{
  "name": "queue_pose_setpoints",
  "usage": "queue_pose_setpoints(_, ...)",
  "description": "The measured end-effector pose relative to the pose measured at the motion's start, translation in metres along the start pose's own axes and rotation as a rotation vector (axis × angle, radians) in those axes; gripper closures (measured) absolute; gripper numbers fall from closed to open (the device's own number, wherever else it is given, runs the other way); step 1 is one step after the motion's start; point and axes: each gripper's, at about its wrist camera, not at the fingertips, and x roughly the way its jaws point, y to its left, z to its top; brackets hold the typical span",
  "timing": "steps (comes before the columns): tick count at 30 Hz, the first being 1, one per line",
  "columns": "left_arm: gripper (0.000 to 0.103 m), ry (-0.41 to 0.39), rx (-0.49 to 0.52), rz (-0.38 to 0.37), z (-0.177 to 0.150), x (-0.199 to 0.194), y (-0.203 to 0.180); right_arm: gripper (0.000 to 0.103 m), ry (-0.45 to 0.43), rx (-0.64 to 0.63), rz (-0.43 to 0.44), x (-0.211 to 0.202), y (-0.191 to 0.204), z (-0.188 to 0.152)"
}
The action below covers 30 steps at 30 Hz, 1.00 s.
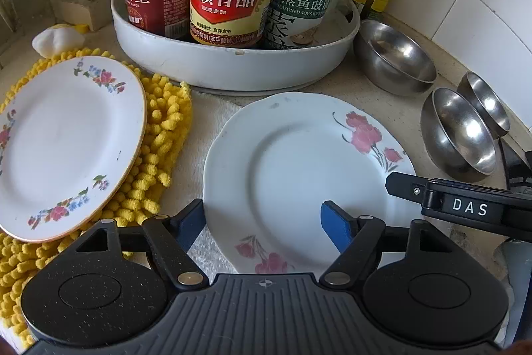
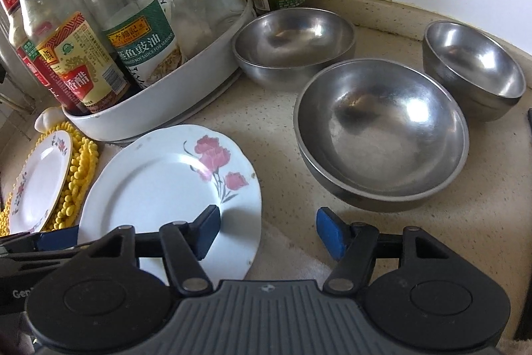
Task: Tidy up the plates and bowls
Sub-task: 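Move the right gripper to the rim of the pink-rose plate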
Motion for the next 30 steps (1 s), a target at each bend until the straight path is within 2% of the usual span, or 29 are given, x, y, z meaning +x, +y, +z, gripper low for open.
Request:
queue_pose_setpoints(24,0.019,-0.011,0.027,0.027,0.011,0.02,-0.004,0.016,-0.014,0.005,0.001,0.002,0.001,0.001)
queue_pose_setpoints(30,0.019,-0.014,0.037,0.027,0.011,0.021,-0.004,0.016,-0.01,-0.013,0.026,0.002,0.004,-0.001)
